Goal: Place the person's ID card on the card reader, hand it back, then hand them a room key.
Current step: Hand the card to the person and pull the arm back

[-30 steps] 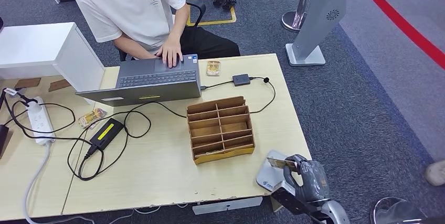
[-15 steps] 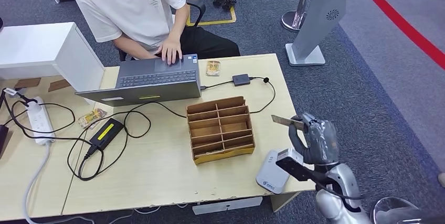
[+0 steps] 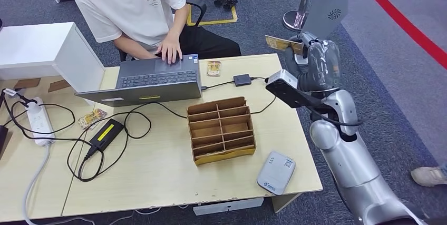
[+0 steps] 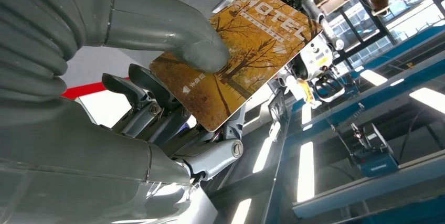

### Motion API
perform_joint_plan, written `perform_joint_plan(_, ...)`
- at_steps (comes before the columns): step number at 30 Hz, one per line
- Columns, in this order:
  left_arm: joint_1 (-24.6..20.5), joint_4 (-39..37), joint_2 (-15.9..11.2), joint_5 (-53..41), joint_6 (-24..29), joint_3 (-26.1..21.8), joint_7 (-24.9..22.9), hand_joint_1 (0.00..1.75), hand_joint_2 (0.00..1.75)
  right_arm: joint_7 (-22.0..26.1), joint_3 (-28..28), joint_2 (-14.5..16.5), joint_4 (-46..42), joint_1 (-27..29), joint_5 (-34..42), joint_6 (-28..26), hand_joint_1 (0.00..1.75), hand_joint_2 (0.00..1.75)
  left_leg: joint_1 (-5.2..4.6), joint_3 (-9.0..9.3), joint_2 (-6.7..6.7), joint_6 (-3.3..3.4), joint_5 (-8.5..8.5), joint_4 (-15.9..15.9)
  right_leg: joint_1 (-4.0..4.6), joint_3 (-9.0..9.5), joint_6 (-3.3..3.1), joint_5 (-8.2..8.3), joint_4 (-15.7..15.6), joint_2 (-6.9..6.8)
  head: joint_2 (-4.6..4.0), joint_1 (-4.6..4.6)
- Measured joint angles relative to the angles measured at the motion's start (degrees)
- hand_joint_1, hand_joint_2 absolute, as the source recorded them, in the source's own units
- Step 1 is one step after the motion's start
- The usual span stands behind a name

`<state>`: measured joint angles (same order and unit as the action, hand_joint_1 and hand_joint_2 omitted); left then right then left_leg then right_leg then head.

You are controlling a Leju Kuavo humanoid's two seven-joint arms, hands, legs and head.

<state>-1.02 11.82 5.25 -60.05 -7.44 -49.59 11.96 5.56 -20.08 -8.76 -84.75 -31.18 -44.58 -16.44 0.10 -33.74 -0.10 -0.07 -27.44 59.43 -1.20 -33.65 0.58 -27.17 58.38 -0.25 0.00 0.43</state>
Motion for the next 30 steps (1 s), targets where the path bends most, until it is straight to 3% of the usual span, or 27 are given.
perform_joint_plan(9, -0.1, 0.0, -0.1, -2.7, -0.1, 0.0, 0.4, 0.00, 1.75, -5.3, -3.3, 0.2, 8.5, -10.8, -7.1, 1.9, 1.75, 1.75, -0.01, -0.02, 0.04, 0.02, 0.03, 0.0, -0.01, -0.01, -0.01, 0.02, 0.0, 0.03, 0.01, 0.00)
perform_joint_plan(19, -0.4, 0.0, -0.5, -6.8, -0.1, 1.2, 1.3, 0.00, 1.75, -11.8, -10.1, 5.2, 26.9, -25.7, -21.6, 1.4, 1.75, 1.75, 0.03, -0.01, 0.01, -0.02, 0.11, 0.0, 0.05, -0.04, -0.04, 0.05, 0.0, 0.02, 0.01, 0.00)
perform_joint_plan(30, -0.4, 0.0, -0.6, -8.2, -0.3, 2.5, 1.8, 0.00, 1.75, -13.0, -13.3, 9.0, 36.8, -30.2, -24.7, 1.2, 1.75, 1.75, 0.05, -0.02, 0.02, -0.03, 0.11, 0.0, 0.07, -0.04, -0.04, 0.05, 0.0, 0.03, 0.01, 0.01)
